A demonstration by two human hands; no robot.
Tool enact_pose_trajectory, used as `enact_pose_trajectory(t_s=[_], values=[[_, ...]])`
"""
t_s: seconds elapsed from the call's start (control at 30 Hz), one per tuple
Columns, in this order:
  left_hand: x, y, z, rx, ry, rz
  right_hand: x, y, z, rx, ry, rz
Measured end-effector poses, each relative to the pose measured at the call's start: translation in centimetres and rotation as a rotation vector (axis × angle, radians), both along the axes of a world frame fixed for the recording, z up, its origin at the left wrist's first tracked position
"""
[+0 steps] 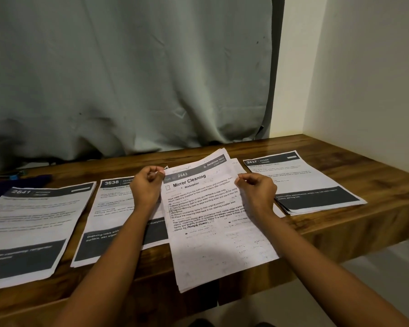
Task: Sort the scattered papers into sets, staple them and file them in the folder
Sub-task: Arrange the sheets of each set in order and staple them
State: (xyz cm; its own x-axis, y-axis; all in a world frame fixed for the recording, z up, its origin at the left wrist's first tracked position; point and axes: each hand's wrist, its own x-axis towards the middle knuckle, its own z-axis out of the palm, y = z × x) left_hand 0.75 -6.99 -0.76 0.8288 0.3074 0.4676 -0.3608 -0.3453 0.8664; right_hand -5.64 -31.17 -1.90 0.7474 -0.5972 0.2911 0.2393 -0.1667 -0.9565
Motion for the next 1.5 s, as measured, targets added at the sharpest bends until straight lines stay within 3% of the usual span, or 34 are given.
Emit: enact_pose_trajectory(t_s=[0.67,1.03,1.17,1.37,1.5], values=[[-1.2,0.2,0.1,0.035,-0.017,0.007,-0.2,0.2,0.0,-0.009,-0.058,0.017],[-2.2,-0.3,1.1,-0.066,0.092,-0.009,-0.3,0.1,0.3,0.018,-0.065,0.032],[-3.3,-0.6,2.2,-0.336,0.153,-0.143,-0.3,0.0,1.0,0.048,-0.031,0.032],[-5.4,0.0,3.7,-0.127,0.314,-0.45,-0.2,0.4,2.5,0.107,-0.018,0.089],[-6.3,2.5,5.2,-0.143,0.327,-0.402,-0.4,0.4,4.0,-0.04,0.045,0.228]])
